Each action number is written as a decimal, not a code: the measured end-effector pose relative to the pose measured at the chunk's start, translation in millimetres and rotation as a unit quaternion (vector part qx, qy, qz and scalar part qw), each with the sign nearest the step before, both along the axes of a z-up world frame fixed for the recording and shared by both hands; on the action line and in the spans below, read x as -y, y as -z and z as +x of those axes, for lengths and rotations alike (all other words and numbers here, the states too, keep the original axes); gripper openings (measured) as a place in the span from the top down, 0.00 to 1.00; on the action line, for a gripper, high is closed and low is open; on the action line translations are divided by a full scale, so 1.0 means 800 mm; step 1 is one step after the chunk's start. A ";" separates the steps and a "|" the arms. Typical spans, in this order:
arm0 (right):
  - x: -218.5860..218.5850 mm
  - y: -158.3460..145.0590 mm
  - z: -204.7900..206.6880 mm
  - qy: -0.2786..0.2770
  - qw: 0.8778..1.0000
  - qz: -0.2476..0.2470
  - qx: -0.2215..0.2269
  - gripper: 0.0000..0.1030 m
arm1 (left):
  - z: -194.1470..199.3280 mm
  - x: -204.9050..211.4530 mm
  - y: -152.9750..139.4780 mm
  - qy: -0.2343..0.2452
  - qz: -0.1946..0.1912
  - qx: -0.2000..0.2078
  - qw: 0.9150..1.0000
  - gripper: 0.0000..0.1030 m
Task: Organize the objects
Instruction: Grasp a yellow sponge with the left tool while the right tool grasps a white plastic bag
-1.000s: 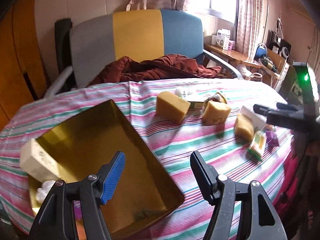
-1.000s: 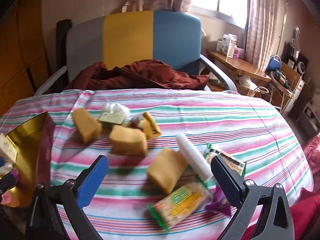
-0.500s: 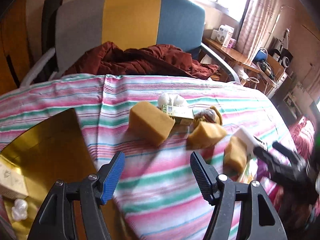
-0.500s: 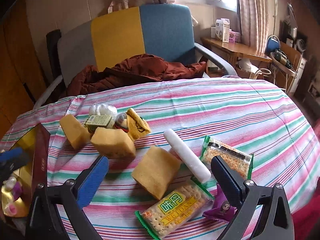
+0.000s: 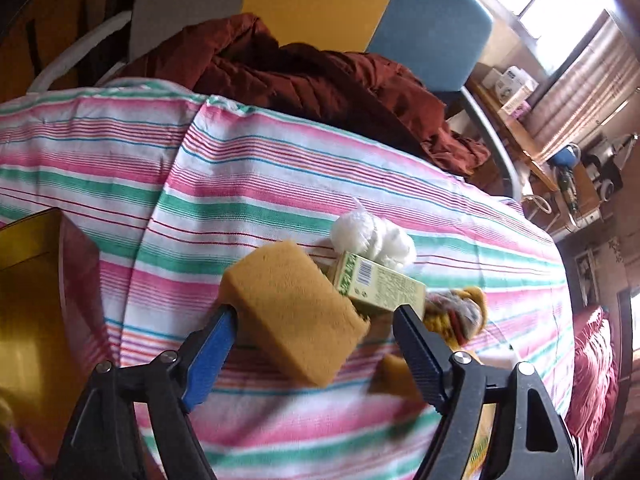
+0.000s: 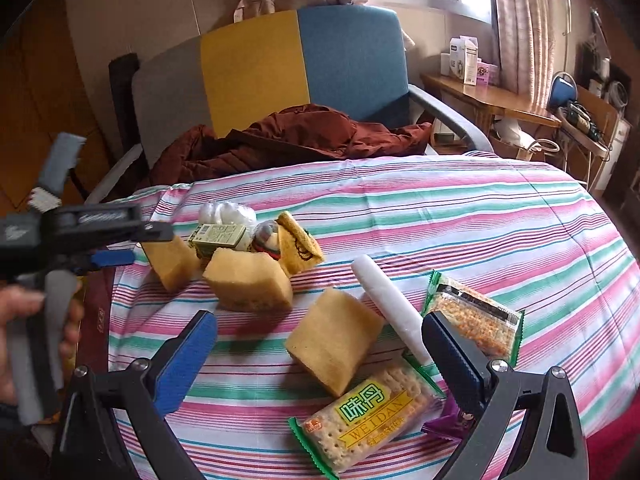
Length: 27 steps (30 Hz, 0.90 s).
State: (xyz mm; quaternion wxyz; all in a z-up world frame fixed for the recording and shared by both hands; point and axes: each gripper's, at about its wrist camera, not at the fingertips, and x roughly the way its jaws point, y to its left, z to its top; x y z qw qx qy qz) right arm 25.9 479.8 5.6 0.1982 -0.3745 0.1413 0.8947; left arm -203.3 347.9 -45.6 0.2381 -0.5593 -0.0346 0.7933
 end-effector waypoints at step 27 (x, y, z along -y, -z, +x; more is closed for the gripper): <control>-0.003 0.009 -0.003 0.014 1.000 0.010 0.019 0.00 | 0.110 0.049 -0.036 0.114 0.015 -0.107 0.988 0.40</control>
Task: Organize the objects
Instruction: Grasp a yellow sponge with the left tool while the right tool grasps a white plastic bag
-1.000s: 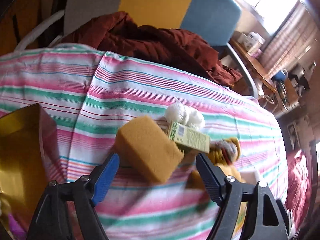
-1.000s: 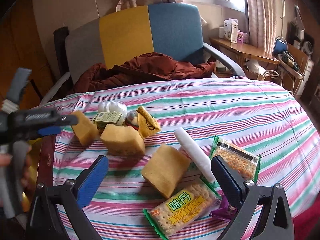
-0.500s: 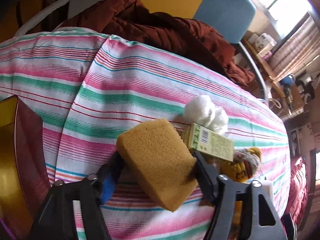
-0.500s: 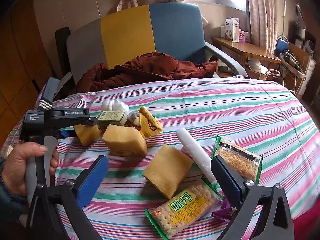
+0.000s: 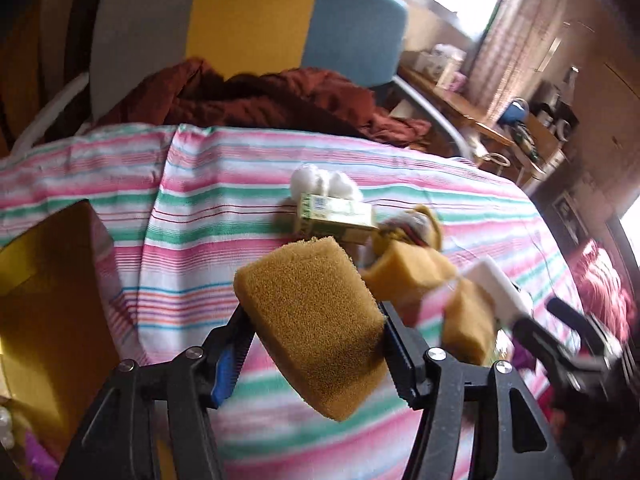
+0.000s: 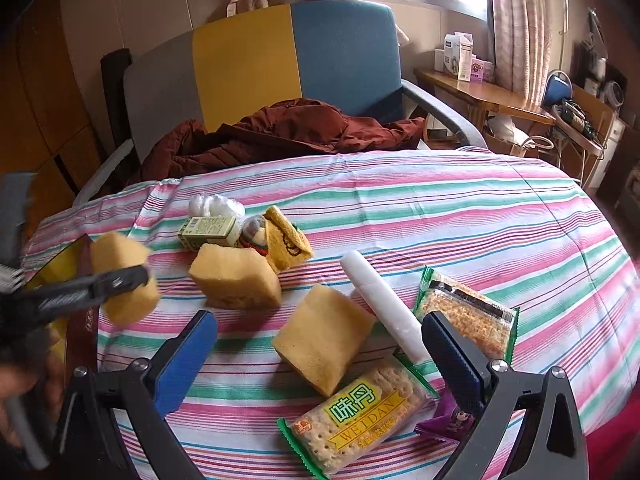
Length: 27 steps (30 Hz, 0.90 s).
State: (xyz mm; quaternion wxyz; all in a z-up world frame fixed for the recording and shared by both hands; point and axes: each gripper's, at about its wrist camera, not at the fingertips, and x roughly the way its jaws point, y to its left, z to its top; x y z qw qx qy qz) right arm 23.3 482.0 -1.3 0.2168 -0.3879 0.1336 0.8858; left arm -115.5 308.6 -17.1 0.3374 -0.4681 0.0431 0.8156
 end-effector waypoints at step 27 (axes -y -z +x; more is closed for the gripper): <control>0.020 0.020 -0.293 -0.029 0.992 -0.067 0.104 0.03 | 0.032 0.186 -0.027 -0.036 0.080 0.000 0.996 0.39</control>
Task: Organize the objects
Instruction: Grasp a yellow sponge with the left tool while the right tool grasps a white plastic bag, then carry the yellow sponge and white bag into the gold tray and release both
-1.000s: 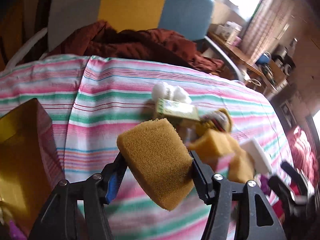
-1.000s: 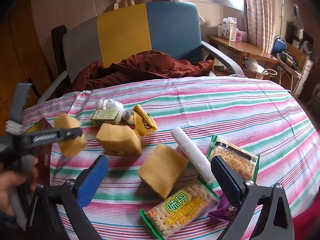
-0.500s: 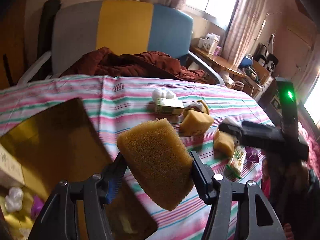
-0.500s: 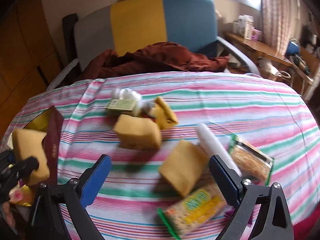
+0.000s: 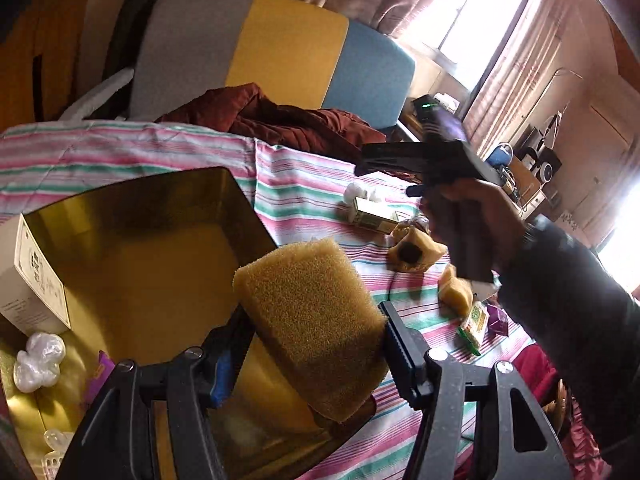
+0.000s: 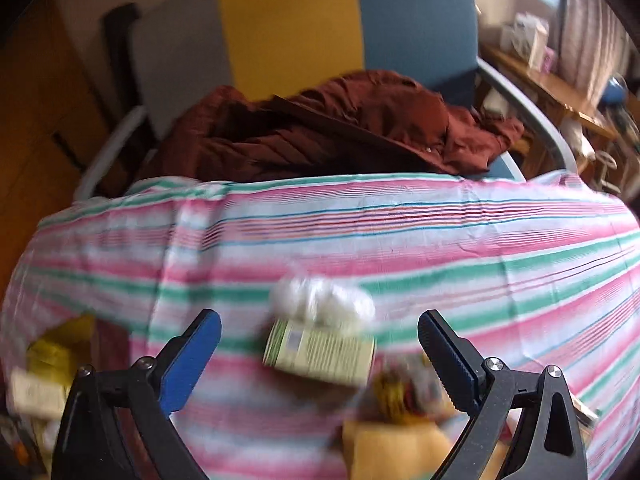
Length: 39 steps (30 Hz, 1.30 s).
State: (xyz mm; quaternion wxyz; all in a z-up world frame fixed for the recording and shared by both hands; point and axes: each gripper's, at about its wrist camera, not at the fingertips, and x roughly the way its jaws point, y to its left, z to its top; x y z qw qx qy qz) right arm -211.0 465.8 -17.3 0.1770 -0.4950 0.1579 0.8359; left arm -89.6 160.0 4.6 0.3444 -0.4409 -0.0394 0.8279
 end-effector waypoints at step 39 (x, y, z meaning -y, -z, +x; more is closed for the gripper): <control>0.274 -0.054 0.117 -0.260 0.959 -0.045 -0.106 0.41 | -0.106 0.149 -0.038 -0.123 -0.016 -0.016 0.992 0.33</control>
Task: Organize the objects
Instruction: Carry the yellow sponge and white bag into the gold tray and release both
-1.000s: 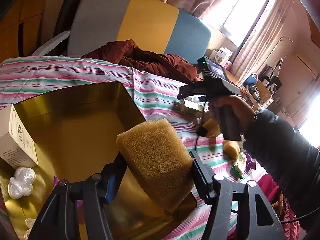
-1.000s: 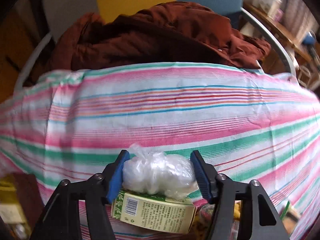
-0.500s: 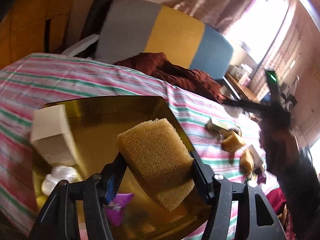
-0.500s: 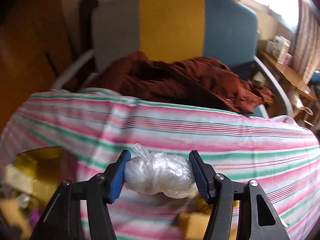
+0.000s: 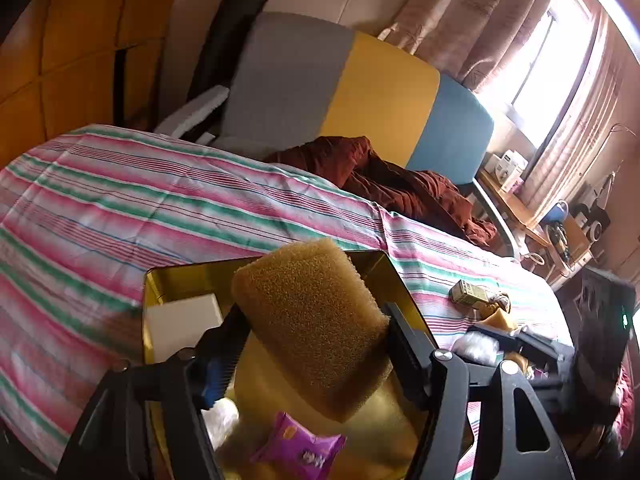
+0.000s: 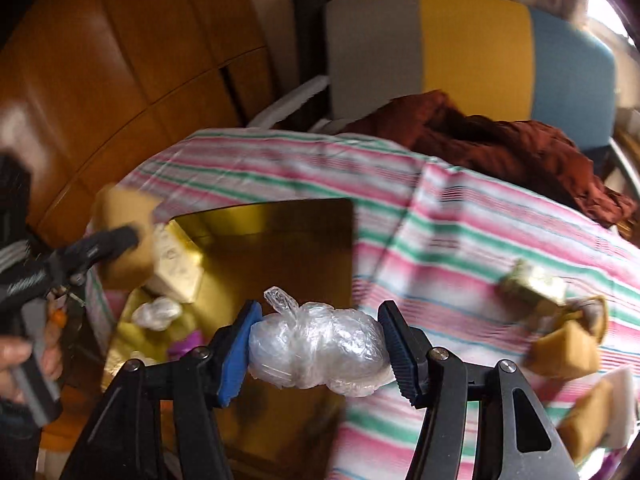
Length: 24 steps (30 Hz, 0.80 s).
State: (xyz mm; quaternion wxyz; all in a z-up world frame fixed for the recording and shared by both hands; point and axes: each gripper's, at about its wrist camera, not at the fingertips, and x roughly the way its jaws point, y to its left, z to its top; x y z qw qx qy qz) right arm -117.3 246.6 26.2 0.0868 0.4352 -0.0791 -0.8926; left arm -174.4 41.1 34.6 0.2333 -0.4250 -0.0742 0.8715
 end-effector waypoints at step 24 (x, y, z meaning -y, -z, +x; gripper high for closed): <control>0.070 0.020 -0.014 0.008 1.000 0.015 0.007 0.17 | 0.047 0.056 -0.009 -0.082 -0.009 -0.035 0.996 0.19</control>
